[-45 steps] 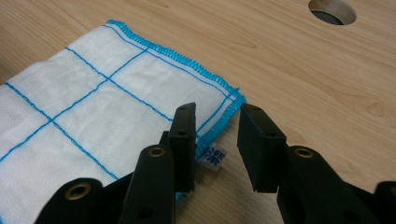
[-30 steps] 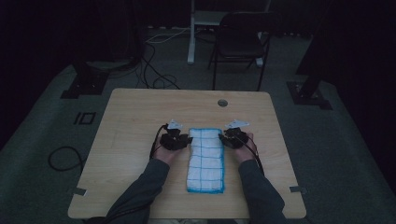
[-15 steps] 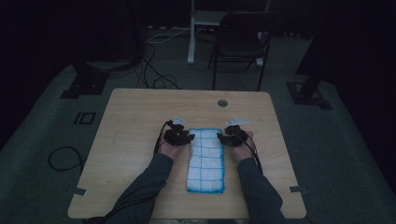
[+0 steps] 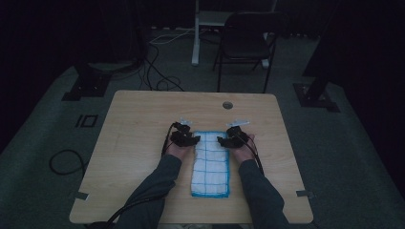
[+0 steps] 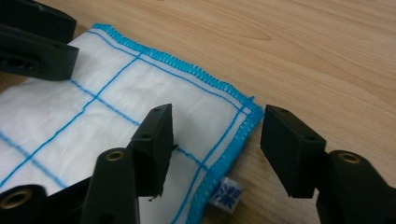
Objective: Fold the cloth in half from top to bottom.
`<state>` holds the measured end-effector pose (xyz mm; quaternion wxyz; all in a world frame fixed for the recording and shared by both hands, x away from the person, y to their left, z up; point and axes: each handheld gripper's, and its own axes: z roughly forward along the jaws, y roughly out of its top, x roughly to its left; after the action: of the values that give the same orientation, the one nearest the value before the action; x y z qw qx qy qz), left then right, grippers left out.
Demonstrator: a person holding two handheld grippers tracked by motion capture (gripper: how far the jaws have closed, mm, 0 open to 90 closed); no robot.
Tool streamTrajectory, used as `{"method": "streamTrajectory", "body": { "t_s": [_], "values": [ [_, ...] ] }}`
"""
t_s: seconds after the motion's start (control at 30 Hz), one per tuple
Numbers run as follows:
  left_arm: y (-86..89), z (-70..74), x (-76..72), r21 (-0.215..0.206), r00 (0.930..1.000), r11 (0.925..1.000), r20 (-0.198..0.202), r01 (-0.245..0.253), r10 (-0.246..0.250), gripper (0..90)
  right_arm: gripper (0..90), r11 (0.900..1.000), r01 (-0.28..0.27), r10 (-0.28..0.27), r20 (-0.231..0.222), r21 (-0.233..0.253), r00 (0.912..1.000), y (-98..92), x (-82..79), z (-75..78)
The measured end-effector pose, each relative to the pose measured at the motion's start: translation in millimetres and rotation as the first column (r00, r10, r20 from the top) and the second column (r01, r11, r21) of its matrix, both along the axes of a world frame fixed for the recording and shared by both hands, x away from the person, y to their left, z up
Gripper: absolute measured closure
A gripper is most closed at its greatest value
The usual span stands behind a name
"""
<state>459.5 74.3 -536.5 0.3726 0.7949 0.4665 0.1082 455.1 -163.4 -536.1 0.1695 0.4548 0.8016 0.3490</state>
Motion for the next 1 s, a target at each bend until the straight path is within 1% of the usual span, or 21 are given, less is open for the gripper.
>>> {"method": "streamTrajectory", "body": {
  "t_s": [0.07,0.13,0.17,0.23,0.33,0.37,0.4,0.43,0.5,0.57,0.67,0.73,0.8,0.87,0.93,1.0],
  "values": [
    [-0.6,-0.7,1.1,-0.01,1.0,0.9999,0.001,0.006,-0.006,51.7,42.6,1.0,0.003,-0.003,-0.007,0.002,1.0,1.7,1.8,-0.8],
    [0.7,-2.2,2.2,-0.052,1.0,0.9986,-0.008,-0.001,0.001,51.1,42.6,1.0,0.002,-0.002,-0.011,0.0,0.9999,3.0,3.6,-1.6],
    [1.2,-2.7,2.3,-0.062,1.0,0.9981,-0.01,-0.002,0.001,51.0,42.4,1.0,0.004,-0.004,-0.016,0.001,0.9999,3.2,4.6,-2.1],
    [0.4,-3.2,1.9,-0.068,1.0,0.9977,-0.007,0.0,-0.001,51.1,42.5,1.0,0.006,-0.006,-0.023,0.008,0.9997,3.0,5.9,-2.6],
    [-2.5,-3.2,1.5,-0.068,0.9996,0.9974,-0.01,0.026,-0.027,51.4,43.4,1.0,0.0,0.0,-0.021,0.001,0.9998,4.6,5.2,-2.5],
    [-3.3,-3.2,1.4,-0.068,0.9996,0.9973,-0.01,0.025,-0.026,52.0,43.7,1.0,-0.003,0.003,-0.022,0.004,0.9997,4.9,5.1,-2.5],
    [-4.1,-2.7,1.3,-0.06,0.9997,0.998,-0.011,0.022,-0.023,52.8,45.4,1.0,-0.005,0.005,-0.024,0.006,0.9997,5.1,4.9,-2.4],
    [-3.8,-2.5,1.6,-0.06,0.9996,0.9979,-0.016,0.021,-0.022,55.6,47.3,1.0,-0.016,0.017,-0.027,0.01,0.9995,6.0,4.2,-2.1],
    [-2.4,-2.3,2.4,-0.065,0.9995,0.9978,-0.029,0.013,-0.015,62.4,52.1,0.999,-0.045,0.045,-0.028,0.013,0.9986,8.5,2.5,-1.8],
    [-1.6,-1.7,3.0,-0.053,0.9992,0.9985,-0.035,0.016,-0.017,69.9,58.3,0.998,-0.069,0.07,-0.027,0.009,0.9972,10.7,1.1,-1.4],
    [-0.8,-0.3,4.1,-0.028,0.9985,0.9993,-0.047,0.027,-0.028,79.7,71.0,0.996,-0.09,0.092,-0.047,0.027,0.9947,11.9,1.3,-0.4],
    [-0.4,0.4,4.1,-0.01,0.9984,0.9994,-0.044,0.034,-0.035,83.3,79.0,0.995,-0.097,0.098,-0.051,0.02,0.9939,13.5,0.5,0.4],
    [-1.2,2.1,5.0,0.004,0.9983,0.9993,-0.043,0.038,-0.038,85.2,82.3,0.995,-0.098,0.099,-0.042,0.015,0.9942,14.9,-0.2,0.9],
    [-1.9,4.5,6.3,0.037,0.9981,0.998,-0.035,0.051,-0.05,86.1,83.3,0.995,-0.1,0.101,-0.036,0.017,0.9942,15.7,0.1,1.3],
    [-1.1,6.2,7.8,0.034,0.9985,0.9984,-0.031,0.046,-0.045,86.3,83.5,0.995,-0.093,0.095,-0.036,0.035,0.9949,15.1,1.2,2.2],
    [0.2,7.9,8.8,0.025,0.9988,0.9987,-0.024,0.044,-0.043,86.4,83.5,0.995,-0.083,0.085,-0.038,0.063,0.9957,13.6,2.6,3.5]
  ]
}}
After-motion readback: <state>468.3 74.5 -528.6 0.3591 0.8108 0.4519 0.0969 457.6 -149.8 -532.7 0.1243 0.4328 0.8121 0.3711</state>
